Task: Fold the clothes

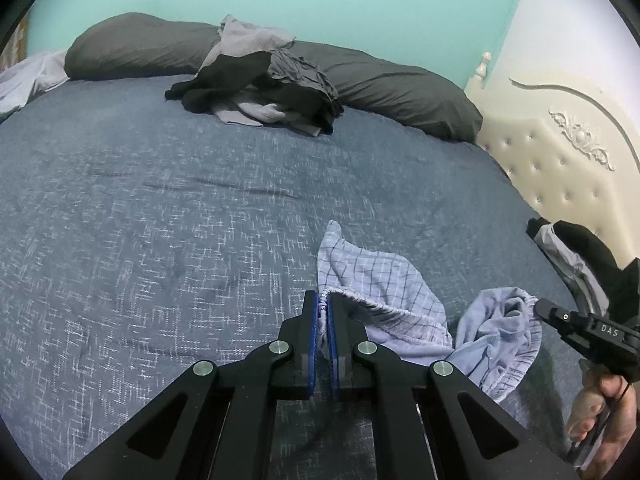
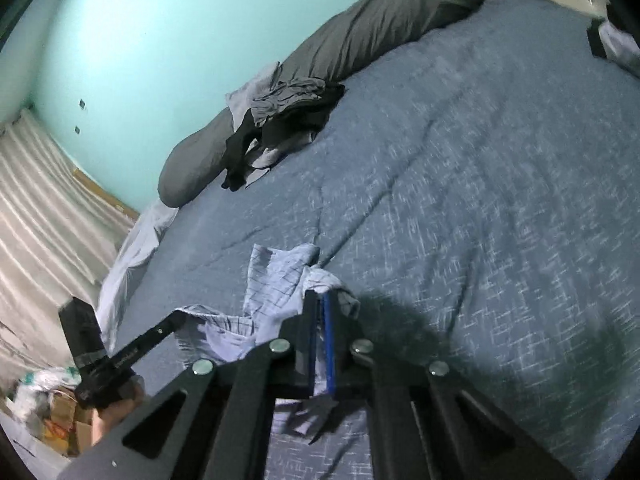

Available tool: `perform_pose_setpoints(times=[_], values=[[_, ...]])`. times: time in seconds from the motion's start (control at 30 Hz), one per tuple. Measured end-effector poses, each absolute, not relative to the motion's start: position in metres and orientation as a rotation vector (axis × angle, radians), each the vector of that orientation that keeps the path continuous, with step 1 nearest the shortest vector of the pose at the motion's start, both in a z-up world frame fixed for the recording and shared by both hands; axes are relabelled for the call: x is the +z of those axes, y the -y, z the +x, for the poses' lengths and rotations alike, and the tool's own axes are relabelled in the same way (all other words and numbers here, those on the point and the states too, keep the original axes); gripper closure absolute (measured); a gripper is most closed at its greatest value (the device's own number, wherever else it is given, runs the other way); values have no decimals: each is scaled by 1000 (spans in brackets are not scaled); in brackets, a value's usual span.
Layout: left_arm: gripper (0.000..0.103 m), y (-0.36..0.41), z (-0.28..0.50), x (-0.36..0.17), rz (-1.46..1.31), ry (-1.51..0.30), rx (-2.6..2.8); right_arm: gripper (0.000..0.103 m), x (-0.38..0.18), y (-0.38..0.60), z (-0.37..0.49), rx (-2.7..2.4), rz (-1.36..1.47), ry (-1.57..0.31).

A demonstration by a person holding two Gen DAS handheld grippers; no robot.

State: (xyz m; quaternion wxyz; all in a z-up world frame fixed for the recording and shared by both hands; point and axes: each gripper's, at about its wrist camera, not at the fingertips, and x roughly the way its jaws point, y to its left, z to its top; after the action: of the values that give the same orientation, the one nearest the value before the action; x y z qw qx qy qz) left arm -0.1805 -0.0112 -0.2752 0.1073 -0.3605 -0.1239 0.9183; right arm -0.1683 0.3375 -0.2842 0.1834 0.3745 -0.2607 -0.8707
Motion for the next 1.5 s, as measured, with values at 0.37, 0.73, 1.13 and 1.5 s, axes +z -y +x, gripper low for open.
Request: perform_pose_setpoints(times=[0.37, 0.73, 1.13, 1.5], values=[[98, 40, -155, -228, -848, 425, 2836, 101, -225, -358, -144, -2567, 780, 721], [98, 45, -179, -277, -1073, 491, 2765, 101, -289, -361, -173, -2522, 1078, 765], [98, 49, -185, -279, -1069, 524, 2796, 101, -304, -330, -195, -2520, 1294, 448], [98, 62, -185, -285, -1092, 558, 2809, 101, -323, -315, -199, -2485, 1449, 367]])
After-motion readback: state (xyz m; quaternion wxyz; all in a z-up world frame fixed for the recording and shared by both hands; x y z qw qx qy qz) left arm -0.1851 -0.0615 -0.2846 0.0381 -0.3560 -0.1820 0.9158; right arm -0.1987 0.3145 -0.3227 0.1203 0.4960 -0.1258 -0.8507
